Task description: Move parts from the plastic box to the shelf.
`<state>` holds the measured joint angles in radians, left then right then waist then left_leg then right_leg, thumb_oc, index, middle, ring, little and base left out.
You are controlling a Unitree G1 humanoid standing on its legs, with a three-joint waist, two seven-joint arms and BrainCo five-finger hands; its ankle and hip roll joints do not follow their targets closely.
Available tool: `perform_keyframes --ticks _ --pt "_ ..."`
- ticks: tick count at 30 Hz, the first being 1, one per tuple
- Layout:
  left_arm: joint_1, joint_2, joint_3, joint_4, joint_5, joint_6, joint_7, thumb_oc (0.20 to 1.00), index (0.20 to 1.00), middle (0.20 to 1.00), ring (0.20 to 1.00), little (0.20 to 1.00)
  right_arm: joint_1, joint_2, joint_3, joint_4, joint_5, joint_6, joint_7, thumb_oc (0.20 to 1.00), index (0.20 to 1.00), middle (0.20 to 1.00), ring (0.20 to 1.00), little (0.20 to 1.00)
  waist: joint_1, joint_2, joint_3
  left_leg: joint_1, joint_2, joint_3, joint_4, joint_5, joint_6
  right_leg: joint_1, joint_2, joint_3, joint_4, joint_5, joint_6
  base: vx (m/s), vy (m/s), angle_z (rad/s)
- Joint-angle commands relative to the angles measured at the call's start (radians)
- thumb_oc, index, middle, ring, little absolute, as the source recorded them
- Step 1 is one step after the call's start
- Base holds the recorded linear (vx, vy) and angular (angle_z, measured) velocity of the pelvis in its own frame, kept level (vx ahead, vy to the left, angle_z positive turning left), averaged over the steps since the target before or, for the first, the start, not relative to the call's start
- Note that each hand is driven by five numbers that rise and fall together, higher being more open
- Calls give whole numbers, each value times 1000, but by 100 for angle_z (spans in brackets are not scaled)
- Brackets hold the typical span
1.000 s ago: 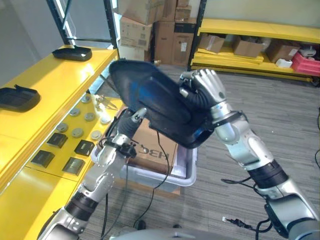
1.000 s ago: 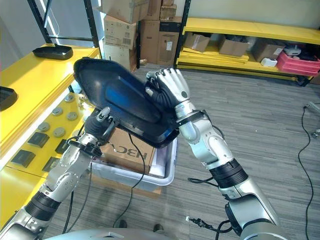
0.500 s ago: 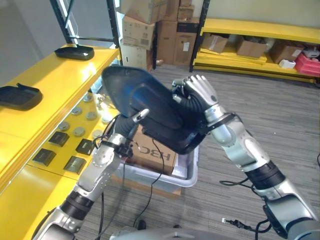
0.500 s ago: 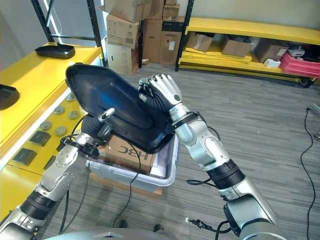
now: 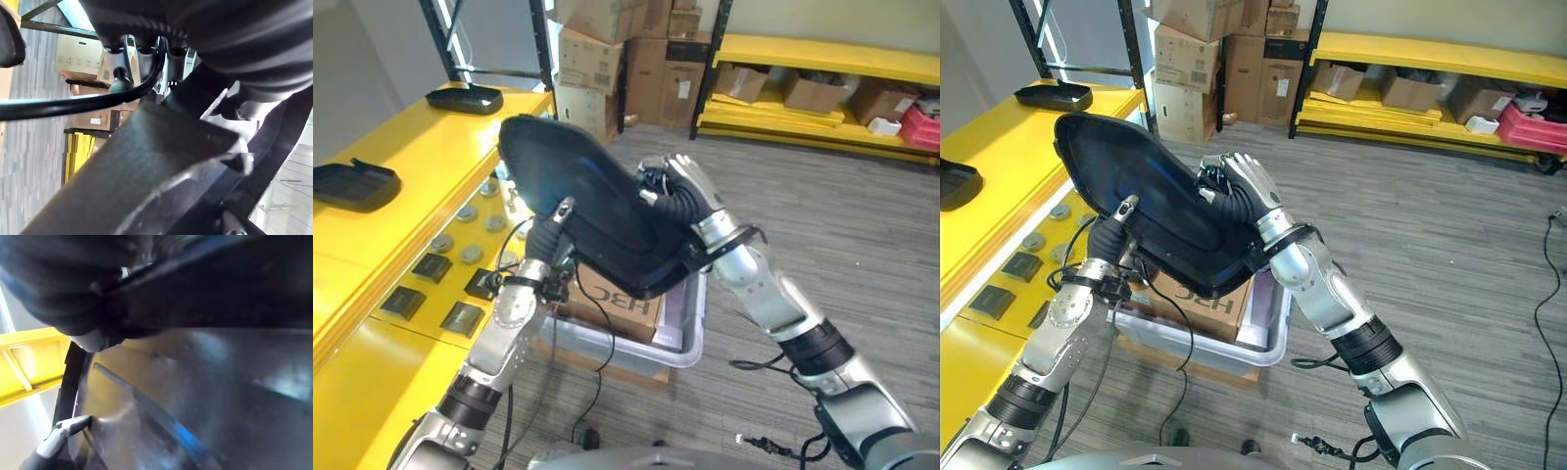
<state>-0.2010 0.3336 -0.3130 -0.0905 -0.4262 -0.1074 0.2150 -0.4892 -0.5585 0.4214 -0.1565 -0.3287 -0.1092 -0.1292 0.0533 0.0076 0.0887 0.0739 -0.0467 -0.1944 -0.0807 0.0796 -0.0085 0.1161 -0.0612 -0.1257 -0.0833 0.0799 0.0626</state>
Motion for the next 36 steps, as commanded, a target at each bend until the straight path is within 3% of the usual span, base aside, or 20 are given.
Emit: perform_keyframes --ticks 1,3,8,14,15,21,22,26,27,31,34,36 --pt "-70 18 85 28 137 -80 58 200 200 200 200 200 10 59 79 -203 247 -158 103 1000 1000 1000 1000 1000 -2 -32 -66 -9 64 32 4 -65 -33 32 -62 -3 34 -122 60 0 0 0" --pt "-67 23 102 26 160 -85 74 200 200 200 200 200 19 51 66 -198 260 -158 98 1000 1000 1000 1000 1000 -2 -32 -66 -9 65 34 3 -65 -34 32 -62 -3 33 -122 60 0 0 0" --pt "6 65 244 40 313 -97 150 200 200 200 200 200 223 80 -145 -126 389 -167 36 1000 1000 1000 1000 1000 -19 -26 -63 -8 70 39 -1 -62 -40 32 -56 -2 30 -124 56 0 0 0" --pt "85 114 392 92 427 -99 212 200 200 200 200 200 402 81 -325 9 359 -170 -34 1000 1000 1000 1000 1000 -30 -17 -59 -13 74 38 -2 -58 -46 29 -53 -5 27 -124 53 0 -1 -1" --pt "85 115 392 92 427 -99 212 200 200 200 200 200 401 81 -324 10 359 -171 -34 1000 1000 1000 1000 1000 -30 -18 -59 -13 74 38 -2 -59 -46 29 -53 -5 27 -124 53 0 0 0" --pt "194 151 558 128 465 -116 262 200 200 200 200 200 529 67 -351 479 238 -106 -89 1000 1000 1000 1000 1000 -15 -12 -50 -22 73 28 0 -57 -48 26 -49 -15 29 -125 54 0 0 0" --pt "195 151 559 127 465 -116 262 200 200 200 200 200 525 68 -348 484 238 -109 -91 1000 1000 1000 1000 1000 -17 -12 -51 -22 73 28 0 -57 -48 26 -49 -16 29 -125 54 0 0 0" --pt "285 132 644 78 462 -131 264 200 200 200 200 200 548 89 -307 836 204 -64 -71 1000 1000 1000 1000 1000 17 -17 -45 -29 73 -1 8 -56 -51 35 -44 -30 27 -128 50 12 -36 10" --pt "288 132 647 75 462 -130 264 200 200 200 200 200 544 90 -304 843 205 -68 -73 1000 1000 1000 1000 1000 14 -17 -46 -28 72 -2 8 -57 -51 36 -44 -31 26 -128 50 1 -32 22" --pt "340 117 693 27 463 -140 258 200 200 200 200 200 541 163 -286 1203 274 -38 -28 1000 1000 1000 1000 1000 56 -21 -36 -39 69 -38 22 -61 -61 45 -34 -58 30 -145 42 -4 -47 14" --pt "347 122 703 20 461 -144 246 200 200 200 200 200 533 178 -273 1297 270 -26 -13 1000 1000 1000 1000 1000 66 -22 -31 -44 70 -53 29 -61 -66 50 -32 -73 34 -151 38 12 -57 32" --pt "368 128 714 -10 456 -148 204 200 200 200 200 200 552 208 -268 1408 261 6 35 1000 1000 1000 1000 1000 98 -19 -23 -63 67 -94 43 -52 -79 56 -23 -109 38 -162 29 -20 -98 41"
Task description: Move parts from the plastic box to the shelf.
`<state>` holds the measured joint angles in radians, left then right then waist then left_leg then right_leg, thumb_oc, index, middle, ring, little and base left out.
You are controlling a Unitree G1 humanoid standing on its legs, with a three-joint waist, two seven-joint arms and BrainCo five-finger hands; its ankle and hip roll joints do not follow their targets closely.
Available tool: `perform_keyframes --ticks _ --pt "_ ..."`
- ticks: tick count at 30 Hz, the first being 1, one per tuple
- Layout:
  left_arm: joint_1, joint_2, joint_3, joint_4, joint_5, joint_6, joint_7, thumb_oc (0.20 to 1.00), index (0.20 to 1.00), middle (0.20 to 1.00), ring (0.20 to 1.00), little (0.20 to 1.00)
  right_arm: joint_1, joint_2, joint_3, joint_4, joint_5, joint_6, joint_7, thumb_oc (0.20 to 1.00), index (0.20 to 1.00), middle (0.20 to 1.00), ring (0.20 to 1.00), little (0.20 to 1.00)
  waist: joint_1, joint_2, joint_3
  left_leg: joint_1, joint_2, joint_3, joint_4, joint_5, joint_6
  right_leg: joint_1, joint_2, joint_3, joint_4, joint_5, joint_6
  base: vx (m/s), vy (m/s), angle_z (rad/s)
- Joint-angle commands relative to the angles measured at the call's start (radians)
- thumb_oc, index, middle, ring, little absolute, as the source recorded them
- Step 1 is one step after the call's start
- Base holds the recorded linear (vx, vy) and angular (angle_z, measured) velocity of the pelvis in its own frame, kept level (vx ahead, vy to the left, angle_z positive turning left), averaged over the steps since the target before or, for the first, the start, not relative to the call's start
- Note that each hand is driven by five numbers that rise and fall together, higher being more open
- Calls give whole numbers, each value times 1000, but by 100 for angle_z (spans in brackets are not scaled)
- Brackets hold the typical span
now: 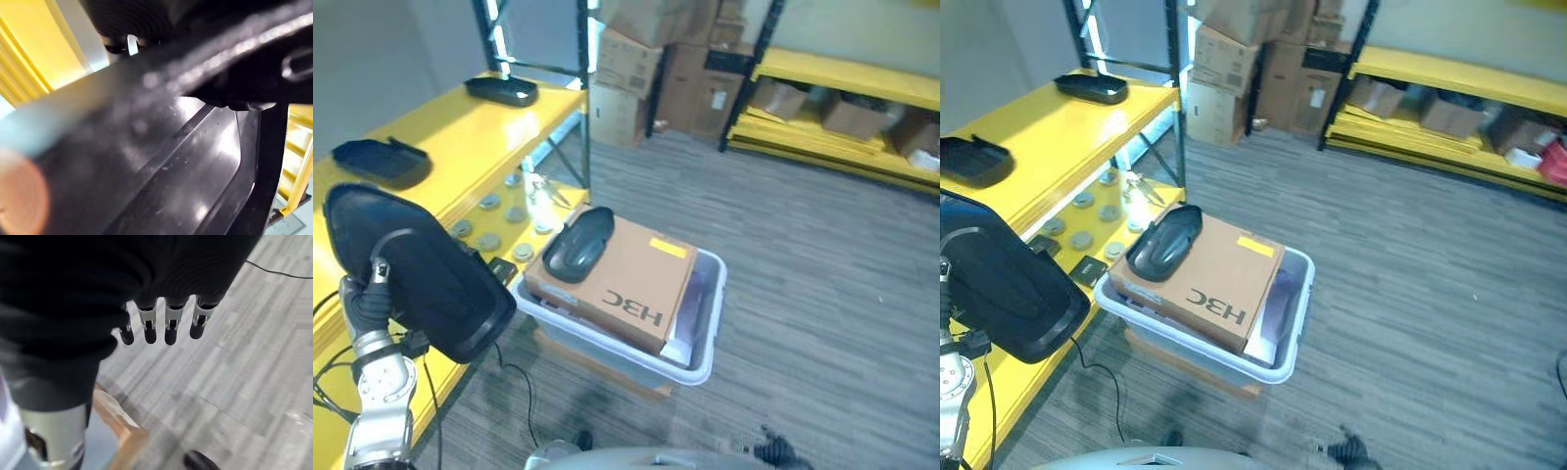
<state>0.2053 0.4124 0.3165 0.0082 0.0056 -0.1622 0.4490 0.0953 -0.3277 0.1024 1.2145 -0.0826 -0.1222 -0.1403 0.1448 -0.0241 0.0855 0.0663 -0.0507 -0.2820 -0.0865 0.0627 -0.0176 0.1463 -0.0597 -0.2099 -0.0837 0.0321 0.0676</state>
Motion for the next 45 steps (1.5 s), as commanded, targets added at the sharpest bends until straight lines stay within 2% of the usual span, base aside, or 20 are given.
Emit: perform_keyframes --ticks 1,7,10,13,14,15,17,19,20,24,29,33,35,36,37,39,40,41,43,45 --pt "-30 49 86 -123 24 -90 -44 200 200 200 200 200 -27 -14 50 67 10 25 56 1000 1000 1000 1000 1000 10 12 -17 -67 68 -31 59 -32 -75 28 -21 -48 42 -121 19 -36 -123 73" --pt "-13 27 70 -189 -27 -101 -111 200 200 200 200 200 -29 16 72 125 -9 55 92 1000 1000 1000 1000 1000 86 31 25 -129 42 -166 121 -3 -113 44 -3 -154 54 -149 -13 -61 -124 70" --pt "-23 48 61 -234 -13 -103 -120 200 200 200 200 200 -60 11 86 112 -17 57 86 1000 1000 1000 1000 1000 116 67 61 -179 22 -227 118 60 -150 26 -5 -229 61 -157 -19 -168 -69 98" --pt "-30 50 70 -270 -18 -121 -113 200 200 200 200 200 -115 0 105 96 -16 61 86 1000 1000 1000 1000 1000 139 92 71 -208 35 -192 58 97 -160 6 -12 -269 78 -186 -14 -80 -35 109" --pt "-38 48 70 -290 -28 -126 -107 200 200 200 200 200 -134 0 107 84 -5 60 85 1000 1000 1000 1000 1000 138 95 73 -216 50 -126 50 100 -153 -3 -18 -282 83 -182 -12 -36 7 66" --pt "-38 48 70 -290 -28 -126 -107 200 200 200 200 200 -134 0 107 84 -5 60 85 1000 1000 1000 1000 1000 138 95 73 -216 50 -126 50 100 -153 -3 -18 -282 83 -182 -12 -118 28 55" --pt "-97 20 14 -313 -110 -149 -116 200 200 200 200 200 -179 9 102 69 42 61 61 1000 1000 1000 1000 1000 108 78 68 -211 129 167 120 33 -111 -14 -54 -360 84 -171 -8 -204 48 58" --pt "-112 21 0 -303 -117 -149 -125 200 200 200 200 200 -187 13 103 69 50 65 57 1000 1000 1000 1000 1000 107 73 66 -206 137 208 145 4 -106 -12 -61 -370 76 -169 -7 -91 48 135" --pt "-151 30 -37 -308 -129 -157 -140 200 200 200 200 200 -190 22 107 71 57 69 55 1000 1000 1000 1000 1000 87 61 54 -186 159 305 155 -25 -106 -4 -74 -414 67 -162 -7 -27 70 97" --pt "-172 39 -74 -295 -147 -158 -163 200 200 200 200 200 -169 40 108 61 57 71 54 1000 1000 1000 1000 1000 72 56 26 -162 160 343 85 -9 -106 26 -78 -464 65 -158 -3 88 67 66" --pt "-194 68 -103 -303 -177 -145 -208 200 200 200 200 200 -149 59 90 82 42 84 50 1000 1000 1000 1000 1000 70 24 18 -145 116 325 114 -57 -65 41 -127 -478 162 -163 14 150 129 40" --pt "-216 92 -133 -315 -177 -139 -229 200 200 200 200 200 -138 72 75 81 30 89 47 1000 1000 1000 1000 1000 47 7 22 -103 63 312 113 -113 3 -24 -239 -436 368 -101 83 160 260 13" --pt "-228 107 -157 -318 -175 -135 -242 200 200 200 200 200 -133 69 57 79 32 92 45 1000 1000 1000 1000 1000 18 11 41 -76 32 293 105 -121 36 -64 -287 -378 497 -21 127 76 223 11" --pt "-235 132 -165 -317 -161 -141 -241 200 200 200 200 200 -138 71 59 75 32 90 43 1000 1000 1000 1000 1000 -12 25 60 -74 32 277 92 -95 48 -150 -255 -261 537 -16 115 -12 132 24" --pt "-236 132 -165 -316 -161 -141 -241 200 200 200 200 200 -139 71 59 75 32 90 42 1000 1000 1000 1000 1000 -7 25 57 -76 33 281 90 -94 47 -157 -253 -256 538 -16 113 -20 36 38" --pt "-277 153 -210 -298 -196 -160 -248 200 200 200 200 200 -153 65 84 68 69 80 44 1000 1000 1000 1000 1000 -55 38 43 -75 28 182 32 -54 19 -216 -67 30 314 -131 64 165 -71 42" --pt "-299 152 -231 -289 -209 -166 -250 200 200 200 200 200 -149 63 92 60 83 75 39 1000 1000 1000 1000 1000 -71 46 53 -78 20 134 26 -53 18 -225 -44 121 249 -128 59 145 -54 66" --pt "-302 152 -232 -286 -209 -167 -250 200 200 200 200 200 -150 62 91 60 83 75 39 1000 1000 1000 1000 1000 -71 49 52 -82 22 133 26 -50 17 -225 -42 119 240 -119 59 45 -55 81" --pt "-319 142 -264 -259 -219 -173 -241 200 200 200 200 200 -136 61 105 45 106 60 34 1000 1000 1000 1000 1000 -108 51 48 -81 15 75 16 -50 15 -258 13 279 205 -100 44 106 -121 122" --pt "-340 137 -280 -258 -200 -170 -244 200 200 200 200 200 -127 68 107 41 124 53 37 1000 1000 1000 1000 1000 -110 39 42 -90 1 43 28 -50 2 -229 13 291 168 -94 30 104 -169 157"
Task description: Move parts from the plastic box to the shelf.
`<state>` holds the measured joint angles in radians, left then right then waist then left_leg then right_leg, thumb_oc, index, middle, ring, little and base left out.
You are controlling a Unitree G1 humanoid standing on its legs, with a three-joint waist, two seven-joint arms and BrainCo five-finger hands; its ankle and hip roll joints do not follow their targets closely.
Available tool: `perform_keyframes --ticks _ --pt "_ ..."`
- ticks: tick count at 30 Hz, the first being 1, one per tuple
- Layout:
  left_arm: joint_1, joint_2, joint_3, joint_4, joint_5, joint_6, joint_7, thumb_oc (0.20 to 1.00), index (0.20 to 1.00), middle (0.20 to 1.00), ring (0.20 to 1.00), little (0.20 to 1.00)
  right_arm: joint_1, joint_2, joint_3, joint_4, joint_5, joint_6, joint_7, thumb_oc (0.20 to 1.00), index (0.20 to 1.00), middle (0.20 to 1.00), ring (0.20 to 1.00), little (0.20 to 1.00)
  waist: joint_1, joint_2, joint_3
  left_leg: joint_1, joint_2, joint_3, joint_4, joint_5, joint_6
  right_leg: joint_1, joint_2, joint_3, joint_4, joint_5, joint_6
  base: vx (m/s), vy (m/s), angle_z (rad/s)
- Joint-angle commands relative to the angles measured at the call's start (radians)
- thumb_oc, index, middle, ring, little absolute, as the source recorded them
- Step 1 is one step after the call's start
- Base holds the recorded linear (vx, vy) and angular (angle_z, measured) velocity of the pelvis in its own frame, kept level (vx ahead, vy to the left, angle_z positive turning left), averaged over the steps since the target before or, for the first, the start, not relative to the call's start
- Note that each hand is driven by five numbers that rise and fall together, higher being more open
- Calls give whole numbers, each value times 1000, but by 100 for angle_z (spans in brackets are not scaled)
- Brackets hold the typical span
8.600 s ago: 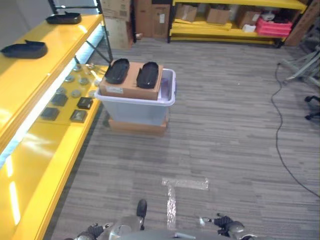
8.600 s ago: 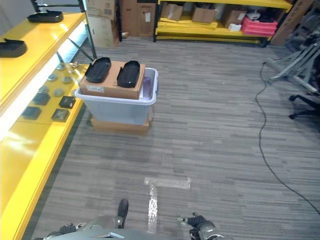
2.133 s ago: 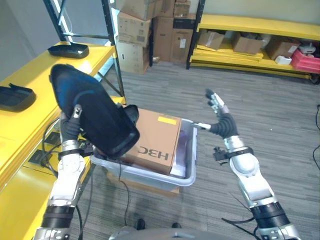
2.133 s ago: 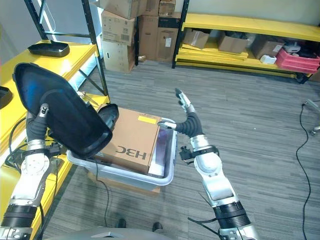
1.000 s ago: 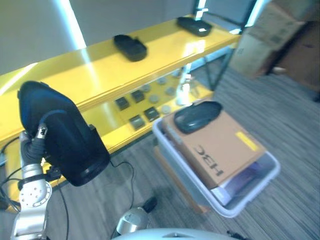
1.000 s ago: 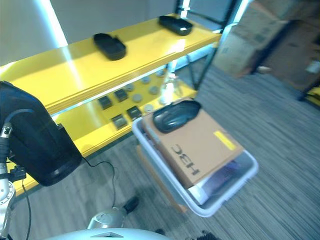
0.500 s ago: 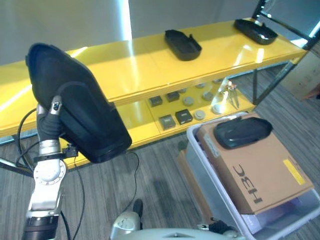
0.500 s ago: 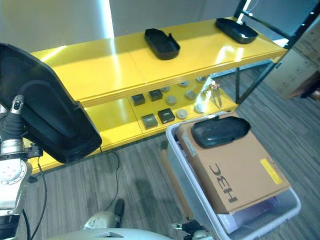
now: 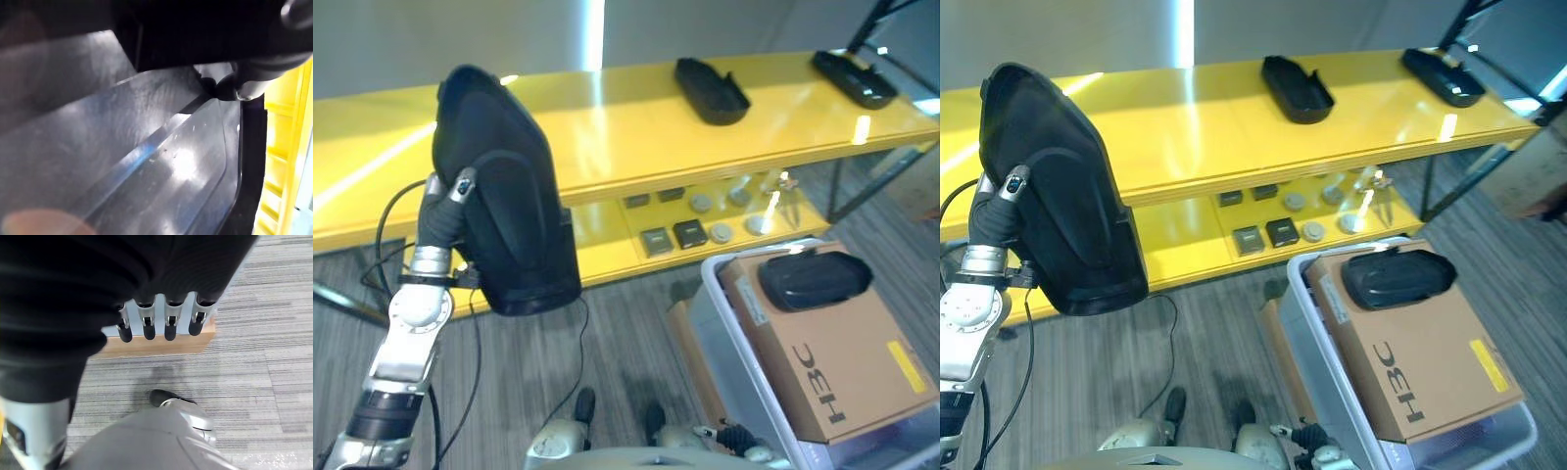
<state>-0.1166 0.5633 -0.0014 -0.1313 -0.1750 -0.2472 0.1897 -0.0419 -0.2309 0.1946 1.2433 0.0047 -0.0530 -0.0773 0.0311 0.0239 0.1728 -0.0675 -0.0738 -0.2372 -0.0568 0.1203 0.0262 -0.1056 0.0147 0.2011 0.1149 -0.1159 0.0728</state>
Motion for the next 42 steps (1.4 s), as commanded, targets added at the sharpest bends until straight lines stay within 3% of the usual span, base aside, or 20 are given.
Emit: perform_keyframes --ticks 1,3,6,8,10,12,16,17,20,21,22,23,25,27,28,29,30,32,35,42 --pt "-7 -29 43 -119 -8 -89 21 200 200 200 200 200 1 -26 25 16 22 -13 -24 1000 1000 1000 1000 1000 16 -8 -46 40 23 -4 -10 -105 -45 32 -75 -162 -45 69 25 21 -151 120" --pt "15 -42 51 -126 -23 -88 19 200 200 200 200 200 1 -29 35 13 15 -16 -22 1000 1000 1000 1000 1000 12 2 -47 32 29 -25 -7 -90 -56 48 -56 -173 -59 64 12 73 -256 86" --pt "39 -48 70 -139 -22 -82 21 200 200 200 200 200 5 -48 23 23 10 -15 -27 1000 1000 1000 1000 1000 10 7 -42 10 28 -60 36 -98 -79 77 -66 -246 -66 49 4 84 -161 72" --pt "32 -47 74 -140 -27 -77 20 200 200 200 200 200 15 -74 -6 29 13 -16 -31 1000 1000 1000 1000 1000 -4 7 -24 -31 43 5 82 -95 -101 104 -83 -327 -69 32 0 62 -87 97" --pt "1 -43 54 -128 -31 -73 20 200 200 200 200 200 20 -97 -34 32 31 -14 -39 1000 1000 1000 1000 1000 -7 15 -8 -85 79 104 58 -42 -103 127 -98 -397 -73 24 -4 34 -28 123" --pt "-13 -27 53 -114 -25 -74 22 200 200 200 200 200 27 -105 -42 44 40 -10 -40 1000 1000 1000 1000 1000 8 15 -8 -139 72 115 27 -28 -107 144 -103 -426 -81 20 0 147 -42 114" --pt "-6 -19 74 -92 -13 -70 49 200 200 200 200 200 18 -101 -55 54 58 -15 -54 1000 1000 1000 1000 1000 31 4 -30 -166 69 94 7 -6 -118 200 -90 -405 -102 -7 6 246 28 24" --pt "12 -19 90 -102 -2 -68 51 200 200 200 200 200 16 -90 -53 53 60 -16 -53 1000 1000 1000 1000 1000 55 -4 -52 -145 63 53 21 -5 -109 233 -96 -367 -103 -22 13 286 100 -60" --pt "25 -17 95 -111 6 -63 51 200 200 200 200 200 18 -77 -66 47 78 -20 -48 1000 1000 1000 1000 1000 56 -19 -64 -133 59 59 56 -22 -92 244 -116 -345 -63 -36 25 315 173 -77" --pt "26 -13 89 -114 8 -59 51 200 200 200 200 200 24 -64 -82 34 101 -25 -52 1000 1000 1000 1000 1000 51 -30 -71 -115 51 64 72 -46 -71 234 -128 -331 4 -34 41 223 153 -62" --pt "22 -9 85 -115 16 -54 55 200 200 200 200 200 28 -46 -94 17 128 -33 -50 1000 1000 1000 1000 1000 36 -41 -68 -83 42 75 81 -73 -51 208 -141 -310 97 -10 56 283 269 -55" --pt "0 2 64 -100 23 -53 65 200 200 200 200 200 14 -19 -88 -16 151 -40 -48 1000 1000 1000 1000 1000 12 -45 -50 -47 41 102 83 -88 -28 122 -157 -272 231 115 96 166 185 -61" --pt "-15 11 53 -95 26 -49 69 200 200 200 200 200 3 -6 -79 -41 158 -43 -49 1000 1000 1000 1000 1000 -3 -39 -37 -35 53 113 81 -93 -21 76 -145 -246 289 139 105 91 139 -54" --pt "-29 17 46 -84 34 -49 77 200 200 200 200 200 -10 9 -67 -71 165 -55 -59 1000 1000 1000 1000 1000 -18 -27 -30 -17 71 123 70 -105 -23 26 -133 -218 253 104 95 162 76 -43" --pt "-69 22 16 -70 23 -51 79 200 200 200 200 200 -7 11 -58 -76 186 -58 -57 1000 1000 1000 1000 1000 -45 -22 -30 -12 72 109 53 -110 -31 2 -119 -161 82 63 74 206 -30 -46" --pt "-92 23 1 -58 16 -51 81 200 200 200 200 200 -3 11 -50 -70 183 -59 -55 1000 1000 1000 1000 1000 -59 -22 -24 -6 75 97 50 -115 -37 -7 -123 -128 11 81 72 209 -27 -48" --pt "-95 24 -1 -55 15 -52 82 200 200 200 200 200 -3 12 -50 -70 183 -59 -55 1000 1000 1000 1000 1000 -58 -21 -23 -4 76 98 49 -117 -37 -2 -122 -129 2 85 72 147 -35 -28" --pt "-129 11 -27 -32 26 -48 84 200 200 200 200 200 21 20 -35 -51 160 -53 -53 1000 1000 1000 1000 1000 -87 -30 -28 13 85 78 39 -124 -46 -8 -102 -57 -10 103 76 191 -78 13" --pt "-156 -13 -43 -9 18 -37 70 200 200 200 200 200 63 13 -2 12 82 -25 -36 1000 1000 1000 1000 1000 -93 -50 -55 34 102 86 8 -122 -60 50 -112 -96 -121 117 57 219 -167 54" --pt "-273 -48 -97 78 -19 -19 104 200 200 200 200 200 62 -30 -23 20 84 -19 -54 1000 1000 1000 1000 1000 -124 -35 -51 31 132 99 -30 -98 -83 85 -107 -123 -197 132 50 77 -87 10"
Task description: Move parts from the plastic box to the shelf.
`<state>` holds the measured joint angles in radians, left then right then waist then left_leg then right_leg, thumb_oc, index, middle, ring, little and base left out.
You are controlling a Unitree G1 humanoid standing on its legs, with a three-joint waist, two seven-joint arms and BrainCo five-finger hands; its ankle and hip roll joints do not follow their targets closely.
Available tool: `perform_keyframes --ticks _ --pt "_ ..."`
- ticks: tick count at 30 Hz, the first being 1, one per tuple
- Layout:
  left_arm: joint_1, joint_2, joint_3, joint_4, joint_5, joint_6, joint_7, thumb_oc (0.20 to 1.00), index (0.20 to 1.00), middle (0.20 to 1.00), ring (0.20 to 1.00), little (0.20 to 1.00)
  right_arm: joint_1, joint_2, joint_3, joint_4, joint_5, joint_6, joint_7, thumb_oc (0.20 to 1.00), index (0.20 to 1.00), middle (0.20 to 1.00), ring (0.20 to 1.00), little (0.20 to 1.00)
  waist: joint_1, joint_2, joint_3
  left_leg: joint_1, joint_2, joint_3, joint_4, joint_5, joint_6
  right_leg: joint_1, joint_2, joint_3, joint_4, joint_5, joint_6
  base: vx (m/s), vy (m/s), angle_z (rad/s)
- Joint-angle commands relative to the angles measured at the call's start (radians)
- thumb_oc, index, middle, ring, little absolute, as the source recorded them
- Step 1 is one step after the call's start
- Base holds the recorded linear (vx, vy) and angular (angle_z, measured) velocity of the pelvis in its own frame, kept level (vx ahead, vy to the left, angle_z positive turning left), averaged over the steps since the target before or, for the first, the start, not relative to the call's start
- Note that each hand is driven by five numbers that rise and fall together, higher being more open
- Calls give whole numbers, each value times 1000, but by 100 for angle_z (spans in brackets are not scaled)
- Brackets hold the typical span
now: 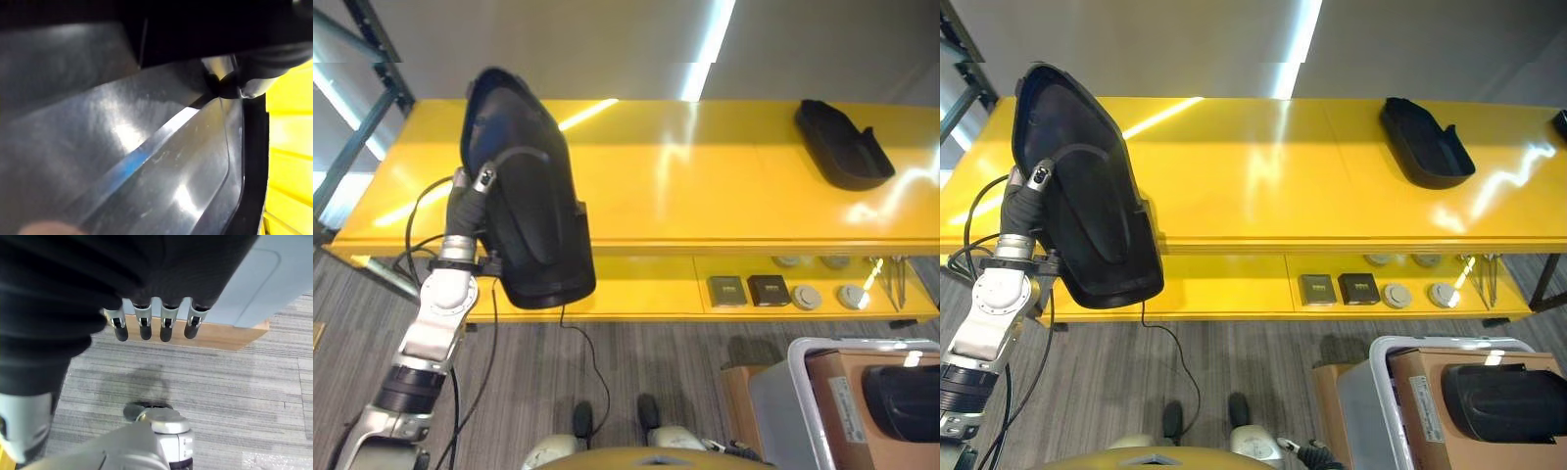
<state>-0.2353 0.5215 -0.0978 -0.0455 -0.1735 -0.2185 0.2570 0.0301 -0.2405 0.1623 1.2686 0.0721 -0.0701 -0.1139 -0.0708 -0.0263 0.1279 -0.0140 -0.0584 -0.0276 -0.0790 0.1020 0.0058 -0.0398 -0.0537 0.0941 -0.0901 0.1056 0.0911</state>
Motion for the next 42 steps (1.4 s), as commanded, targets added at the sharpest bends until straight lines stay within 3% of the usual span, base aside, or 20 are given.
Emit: perform_keyframes --ticks 1,14,20,21,25,28,29,30,36,42 --pt "-190 -12 -14 24 -22 -44 46 200 200 200 200 200 -16 -24 10 -11 29 -5 -19 1000 1000 1000 1000 1000 -32 19 -2 -31 119 -99 -8 -78 -66 11 -38 -9 3 -87 34 4 -22 -9" --pt "-447 -15 -97 252 -98 -37 113 200 200 200 200 200 -62 -27 58 -35 36 -9 -15 1000 1000 1000 1000 1000 -78 40 42 -75 130 -41 -8 -66 -76 -60 -37 32 3 -64 46 -18 -6 -16" --pt "-666 -10 -184 479 -335 -43 81 200 200 200 200 200 -92 -47 79 -15 33 8 -12 1000 1000 1000 1000 1000 -94 61 57 -104 130 -31 -8 -52 -78 -96 -38 37 3 -53 49 -23 0 -17" --pt "-760 8 -230 612 -448 -33 59 200 200 200 200 200 -110 -57 89 -11 38 16 -10 1000 1000 1000 1000 1000 -103 69 64 -109 131 -27 -8 -48 -79 -104 -39 39 3 -50 50 -17 -2 -7" --pt "-951 62 -311 855 -544 0 21 200 200 200 200 200 -155 -63 111 -7 55 21 -9 1000 1000 1000 1000 1000 -113 82 86 -126 130 -26 -8 -38 -83 -125 -42 42 3 -40 53 -17 2 -2" --pt "-1123 109 -379 1116 -527 65 -23 200 200 200 200 200 -192 -61 148 -3 76 21 1 1000 1000 1000 1000 1000 -124 91 110 -148 127 -24 -8 -28 -85 -153 -40 52 3 -27 56 -19 -3 -3" --pt "-1127 109 -381 1120 -527 64 -25 200 200 200 200 200 -194 -60 147 -2 77 21 1 1000 1000 1000 1000 1000 -124 90 111 -149 127 -24 -8 -27 -85 -154 -40 52 3 -27 56 -21 -6 -3" --pt "-1173 137 -427 1195 -436 96 -58 200 200 200 200 200 -201 -62 156 1 87 17 7 1000 1000 1000 1000 1000 -127 94 119 -159 128 -22 -8 -24 -87 -165 -40 57 3 -22 57 -16 -4 -6" --pt "-1204 177 -505 1260 -336 127 -141 200 200 200 200 200 -192 -52 174 5 112 11 30 1000 1000 1000 1000 1000 -126 96 141 -175 131 -10 -8 -15 -91 -187 -37 69 3 -13 58 -4 -4 -2" --pt "-1188 142 -527 1245 -318 128 -161 200 200 200 200 200 -196 -49 185 5 121 10 33 1000 1000 1000 1000 1000 -129 100 154 -177 129 -12 -8 -12 -92 -188 -39 67 3 -13 57 0 0 0"
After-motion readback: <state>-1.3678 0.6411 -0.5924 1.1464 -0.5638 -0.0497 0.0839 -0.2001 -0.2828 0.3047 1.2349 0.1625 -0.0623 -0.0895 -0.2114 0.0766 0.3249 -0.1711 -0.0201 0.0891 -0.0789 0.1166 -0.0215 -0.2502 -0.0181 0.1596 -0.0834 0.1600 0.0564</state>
